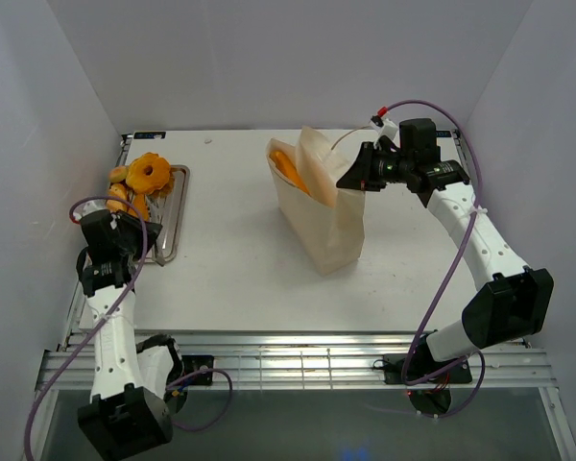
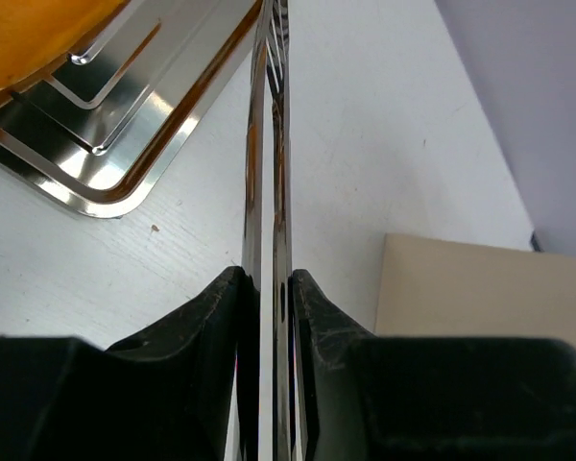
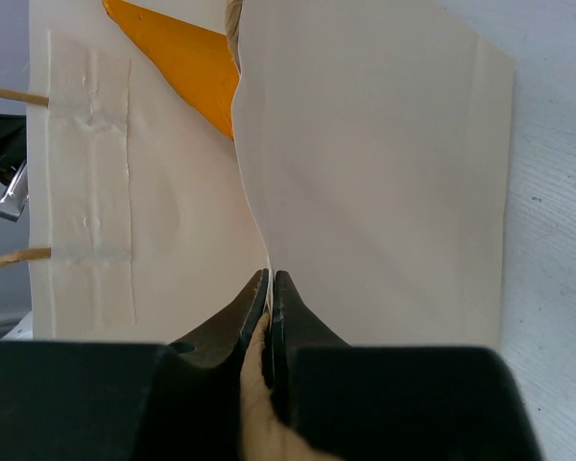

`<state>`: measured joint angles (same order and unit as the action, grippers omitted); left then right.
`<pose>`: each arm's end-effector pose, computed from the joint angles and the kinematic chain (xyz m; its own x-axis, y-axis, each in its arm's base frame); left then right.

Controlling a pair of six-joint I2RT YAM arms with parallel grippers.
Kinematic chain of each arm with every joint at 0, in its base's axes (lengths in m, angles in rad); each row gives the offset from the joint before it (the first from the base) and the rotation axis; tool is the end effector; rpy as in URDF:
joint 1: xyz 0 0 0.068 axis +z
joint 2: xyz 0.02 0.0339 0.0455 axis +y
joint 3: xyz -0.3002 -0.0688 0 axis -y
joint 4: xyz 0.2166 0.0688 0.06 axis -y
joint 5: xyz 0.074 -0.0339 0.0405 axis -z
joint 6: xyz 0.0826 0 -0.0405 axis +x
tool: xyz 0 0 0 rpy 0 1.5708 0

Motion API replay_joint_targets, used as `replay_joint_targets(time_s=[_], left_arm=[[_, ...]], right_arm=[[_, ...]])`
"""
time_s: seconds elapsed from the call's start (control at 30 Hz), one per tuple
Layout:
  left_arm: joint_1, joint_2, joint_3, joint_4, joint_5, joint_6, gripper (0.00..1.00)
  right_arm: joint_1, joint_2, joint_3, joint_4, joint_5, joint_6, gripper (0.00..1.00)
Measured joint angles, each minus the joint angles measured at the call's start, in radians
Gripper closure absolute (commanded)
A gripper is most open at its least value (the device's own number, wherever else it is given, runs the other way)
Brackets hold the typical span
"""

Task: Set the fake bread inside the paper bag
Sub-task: Pick up the fake bread from the plate.

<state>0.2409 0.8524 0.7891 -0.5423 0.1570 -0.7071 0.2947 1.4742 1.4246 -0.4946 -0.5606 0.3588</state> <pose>0.1685 0.0281 0.2971 -0.3483 -0.7463 -0.5672 -0.4434 0.6643 -0.6018 0.3064 0.1389 0.3870 -0.7031 0.0974 -0.7044 -0.4639 0.6879 0.5582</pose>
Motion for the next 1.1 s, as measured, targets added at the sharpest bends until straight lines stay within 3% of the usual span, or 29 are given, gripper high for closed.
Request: replay_joint_targets(time_s=[0.17,0.5,0.8,1.1], left_arm=[[0.151,-0.030,-0.036,0.036,0.163,-0.062,0.65],[0.171,-0.138,-0.145,0.203,0.296,-0.314,0.59],[0.171,-0.182,-0.216,0.140,0.248,-0.454,0.52],[0.171,-0.143,-0.148,0.093,0.199,-0.419,0.58]], right_arm=[[0.000,0.000,-0.004,0.008,-0.023,0.002,0.89],[0.000,-0.004,-0.035,0.038,-0.058,0.011,0.82],[0.000,0.001,-0.038,0.045,-0.073,0.011,0.80],[0.000,0.005,-0.038,0.045,-0.096,0.011,0.79]])
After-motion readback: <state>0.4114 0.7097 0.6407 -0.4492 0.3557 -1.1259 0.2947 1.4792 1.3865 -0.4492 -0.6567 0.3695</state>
